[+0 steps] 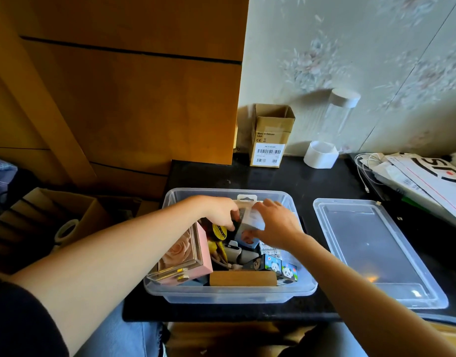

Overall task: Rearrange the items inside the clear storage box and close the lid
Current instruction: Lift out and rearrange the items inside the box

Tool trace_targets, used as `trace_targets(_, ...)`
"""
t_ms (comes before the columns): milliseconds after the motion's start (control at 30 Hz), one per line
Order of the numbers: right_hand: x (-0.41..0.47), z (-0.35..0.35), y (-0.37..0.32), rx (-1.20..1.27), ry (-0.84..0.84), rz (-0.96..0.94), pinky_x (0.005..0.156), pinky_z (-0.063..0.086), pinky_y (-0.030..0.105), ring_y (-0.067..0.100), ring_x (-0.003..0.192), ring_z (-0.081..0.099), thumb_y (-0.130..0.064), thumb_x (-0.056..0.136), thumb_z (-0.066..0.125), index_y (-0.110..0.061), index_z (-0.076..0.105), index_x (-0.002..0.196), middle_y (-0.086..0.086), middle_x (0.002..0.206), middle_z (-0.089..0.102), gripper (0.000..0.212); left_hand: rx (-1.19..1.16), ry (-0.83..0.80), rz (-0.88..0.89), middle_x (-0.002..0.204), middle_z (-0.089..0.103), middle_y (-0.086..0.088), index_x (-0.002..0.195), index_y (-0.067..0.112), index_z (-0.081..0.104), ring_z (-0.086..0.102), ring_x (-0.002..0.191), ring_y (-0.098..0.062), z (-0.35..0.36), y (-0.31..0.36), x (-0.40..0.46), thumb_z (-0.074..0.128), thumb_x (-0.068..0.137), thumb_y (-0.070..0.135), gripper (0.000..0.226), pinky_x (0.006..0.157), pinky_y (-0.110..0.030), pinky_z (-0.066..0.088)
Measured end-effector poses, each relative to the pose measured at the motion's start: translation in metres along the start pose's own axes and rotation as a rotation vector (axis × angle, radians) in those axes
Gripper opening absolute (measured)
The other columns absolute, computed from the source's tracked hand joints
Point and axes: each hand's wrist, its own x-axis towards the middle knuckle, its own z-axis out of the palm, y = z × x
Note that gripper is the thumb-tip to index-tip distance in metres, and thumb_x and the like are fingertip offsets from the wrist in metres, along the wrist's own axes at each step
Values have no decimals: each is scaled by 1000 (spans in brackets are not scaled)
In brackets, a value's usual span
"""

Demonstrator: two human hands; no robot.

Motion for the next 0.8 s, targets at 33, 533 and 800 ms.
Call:
trace_targets(33, -3, -6, 4, 53, 27, 38, 74, 44, 27, 19, 107, 53, -46, 76, 71, -26, 47, 127, -2, 122, 55, 60, -20, -3, 11, 127, 55, -5, 132, 13, 48, 54, 110, -23, 0, -1, 0, 61, 91, 25, 45, 87, -29, 43)
trace_targets(533, -27, -6, 8, 721, -91, 242, 58, 50, 14, 12, 86, 61, -32, 85, 66, -14, 50, 111, -3, 97, 60, 35, -595, 243, 59, 112, 60, -2, 115, 16, 51, 60, 101, -17, -7, -18, -1, 81, 73, 25, 53, 80, -30, 55)
trace_targets(800, -22, 8, -12, 276, -586, 201, 77, 37, 27, 19, 87, 45, -17, 98, 35, 0, 58, 116, 19, 114, 59, 34, -98, 284, 55, 109, 52, -4, 125, 11, 41, 49, 87, -15, -2, 4, 2, 69, 84, 31, 55, 63, -23, 40)
